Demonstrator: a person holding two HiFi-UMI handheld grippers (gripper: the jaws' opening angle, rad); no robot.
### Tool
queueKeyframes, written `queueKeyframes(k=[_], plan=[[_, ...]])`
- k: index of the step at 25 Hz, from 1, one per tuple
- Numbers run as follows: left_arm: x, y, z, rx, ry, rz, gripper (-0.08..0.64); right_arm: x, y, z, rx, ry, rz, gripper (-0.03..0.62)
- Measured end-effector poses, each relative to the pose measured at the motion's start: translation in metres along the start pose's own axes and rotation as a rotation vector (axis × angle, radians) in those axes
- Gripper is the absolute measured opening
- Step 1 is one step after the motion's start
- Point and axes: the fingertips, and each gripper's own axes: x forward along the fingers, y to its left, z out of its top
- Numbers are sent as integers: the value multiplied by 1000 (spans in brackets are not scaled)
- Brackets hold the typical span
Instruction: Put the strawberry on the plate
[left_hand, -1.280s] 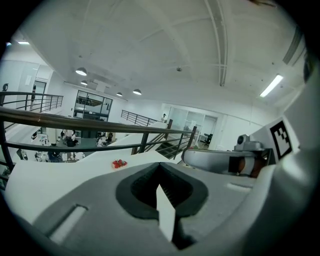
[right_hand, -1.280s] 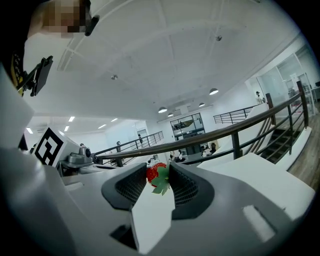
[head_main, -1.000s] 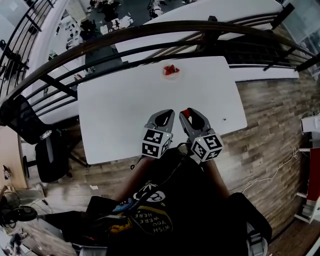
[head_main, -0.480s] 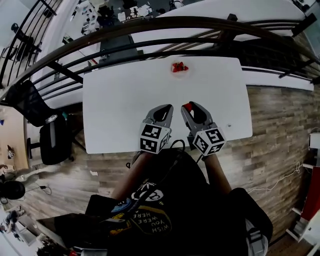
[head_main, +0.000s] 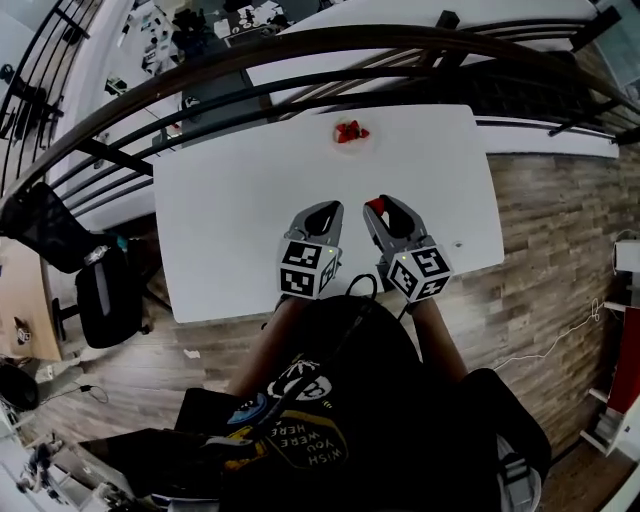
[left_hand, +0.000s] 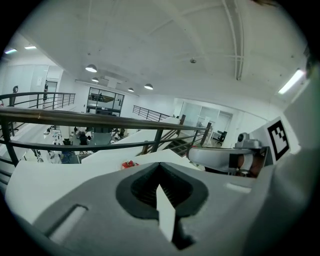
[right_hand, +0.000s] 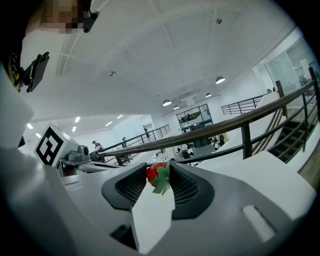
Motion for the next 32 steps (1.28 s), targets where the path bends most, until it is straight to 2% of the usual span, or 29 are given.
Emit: queueKeyframes(k=[9,16,22,32], plan=[[34,33,3,-13,20,-69,0,37,-18,2,-33,39,-79,147],[64,66,-5,16,98,-81,0,79,-39,-6,-27,80,-116,147],[93,74,-12,32,115,-46,0,102,-67,-19,-38,111,-80,147],[144,87,-39,-11,174,35,0,151,-121,-49,-64,217,-33,147]])
